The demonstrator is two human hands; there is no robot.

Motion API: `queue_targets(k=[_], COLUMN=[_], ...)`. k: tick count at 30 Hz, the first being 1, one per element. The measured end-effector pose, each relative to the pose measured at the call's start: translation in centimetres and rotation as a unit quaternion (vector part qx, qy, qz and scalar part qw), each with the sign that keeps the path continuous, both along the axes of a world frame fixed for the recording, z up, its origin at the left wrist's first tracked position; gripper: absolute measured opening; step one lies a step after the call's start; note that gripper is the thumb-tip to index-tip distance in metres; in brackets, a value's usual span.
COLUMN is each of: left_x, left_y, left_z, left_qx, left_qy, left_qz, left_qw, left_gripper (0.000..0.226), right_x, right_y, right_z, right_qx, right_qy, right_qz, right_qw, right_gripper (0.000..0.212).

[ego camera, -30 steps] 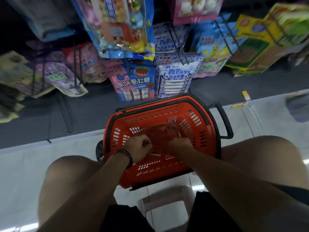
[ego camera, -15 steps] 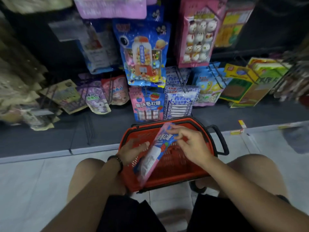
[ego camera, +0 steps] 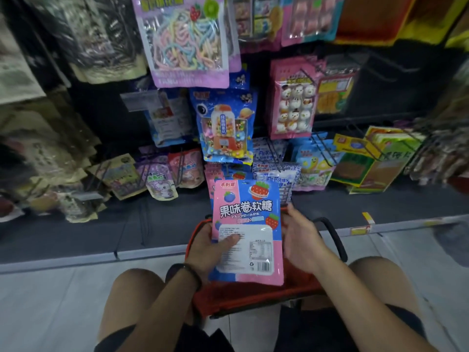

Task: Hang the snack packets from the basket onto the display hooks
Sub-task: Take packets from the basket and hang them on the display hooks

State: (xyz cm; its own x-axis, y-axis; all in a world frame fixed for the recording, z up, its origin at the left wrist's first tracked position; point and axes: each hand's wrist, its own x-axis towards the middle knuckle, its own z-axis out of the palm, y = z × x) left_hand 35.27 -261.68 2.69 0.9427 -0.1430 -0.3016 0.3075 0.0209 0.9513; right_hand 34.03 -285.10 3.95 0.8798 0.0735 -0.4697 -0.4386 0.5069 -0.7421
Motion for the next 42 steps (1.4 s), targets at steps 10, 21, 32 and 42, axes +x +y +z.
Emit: queue_targets(k=[10, 21, 32, 42], left_x=[-1.6, -0.5, 4.3, 10.4], left_y=[-0.5, -1.8, 1.4, 1.7], left_z=[0.3, 0.9, 0.9, -2.4], left_qx=[0.471, 0.000, 0.080, 0.185], left_qy=[-0.155, -0.050, -0.076, -0.112], left_qz=[0.070, 0.054, 0.015, 0.105], left_qw=[0.866, 0.997, 0.994, 0.971], left_gripper=[0.093, 0.020, 0.018, 0.042], right_x=[-0.8, -0.7, 5.2, 9.5], right_y=[2.5, 4.3, 0.0, 1.4], right_z=[-1.3, -0.5, -0.2, -2.8], right_qx=[-0.163, -0.417, -0.323, -0.479], right_qy=[-0.128, -0.305, -0.213, -0.224], right_qz=[-0.030, 0.056, 0.055, 0.032], right_qw=[0.978, 0.854, 0.921, 0.848], right_gripper=[0.025, 0.043, 0.033, 0.010])
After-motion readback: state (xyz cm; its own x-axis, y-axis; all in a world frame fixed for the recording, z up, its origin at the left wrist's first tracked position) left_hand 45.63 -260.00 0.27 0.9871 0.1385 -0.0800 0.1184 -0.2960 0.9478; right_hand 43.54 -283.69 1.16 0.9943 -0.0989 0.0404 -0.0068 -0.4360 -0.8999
